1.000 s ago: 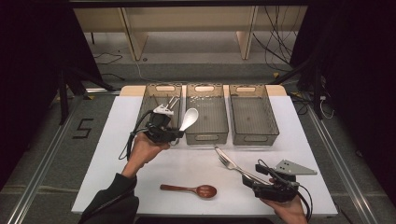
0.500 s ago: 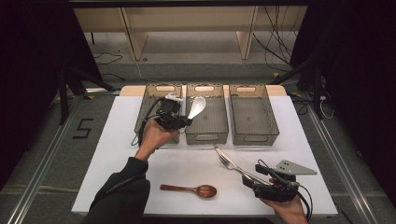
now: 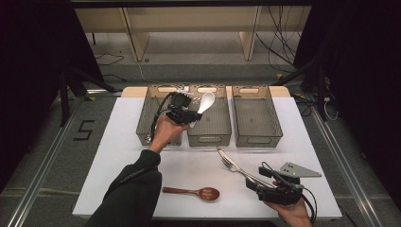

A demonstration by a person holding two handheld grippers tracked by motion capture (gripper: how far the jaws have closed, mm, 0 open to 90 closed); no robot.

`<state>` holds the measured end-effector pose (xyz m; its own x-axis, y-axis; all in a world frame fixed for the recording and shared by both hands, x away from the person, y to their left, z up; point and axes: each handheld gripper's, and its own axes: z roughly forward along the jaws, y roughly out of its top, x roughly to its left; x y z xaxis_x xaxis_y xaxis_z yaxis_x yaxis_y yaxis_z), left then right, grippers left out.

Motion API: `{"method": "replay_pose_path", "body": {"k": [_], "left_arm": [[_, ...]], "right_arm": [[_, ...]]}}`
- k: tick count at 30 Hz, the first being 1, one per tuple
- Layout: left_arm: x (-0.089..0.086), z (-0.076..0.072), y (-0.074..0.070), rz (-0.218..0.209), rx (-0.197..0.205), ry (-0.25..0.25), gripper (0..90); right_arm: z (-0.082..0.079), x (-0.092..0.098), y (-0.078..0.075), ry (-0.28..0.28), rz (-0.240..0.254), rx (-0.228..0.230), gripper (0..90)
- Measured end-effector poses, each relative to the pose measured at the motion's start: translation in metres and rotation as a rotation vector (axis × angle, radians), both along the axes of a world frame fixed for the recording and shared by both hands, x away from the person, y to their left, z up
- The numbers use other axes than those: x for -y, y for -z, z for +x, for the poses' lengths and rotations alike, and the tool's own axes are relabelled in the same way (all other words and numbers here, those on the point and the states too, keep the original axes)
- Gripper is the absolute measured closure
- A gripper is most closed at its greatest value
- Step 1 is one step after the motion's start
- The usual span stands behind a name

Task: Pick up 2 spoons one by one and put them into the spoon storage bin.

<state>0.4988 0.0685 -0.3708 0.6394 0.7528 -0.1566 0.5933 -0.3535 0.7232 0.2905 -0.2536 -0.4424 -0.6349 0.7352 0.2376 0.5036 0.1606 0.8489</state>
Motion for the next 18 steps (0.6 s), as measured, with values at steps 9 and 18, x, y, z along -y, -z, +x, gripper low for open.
{"method": "replay_pose_path", "body": {"k": [9, 18], "left_arm": [[0.008, 0.013, 0.008, 0.012, -0.008, -0.015, 76.2], [0.011, 0.016, 0.017, 0.018, -0.030, -0.022, 76.2]], "right_arm": [[0.000, -0.001, 0.000, -0.004, -0.002, 0.001, 28.1], [0.000, 0.000, 0.000, -0.003, 0.000, 0.004, 28.1]]}}
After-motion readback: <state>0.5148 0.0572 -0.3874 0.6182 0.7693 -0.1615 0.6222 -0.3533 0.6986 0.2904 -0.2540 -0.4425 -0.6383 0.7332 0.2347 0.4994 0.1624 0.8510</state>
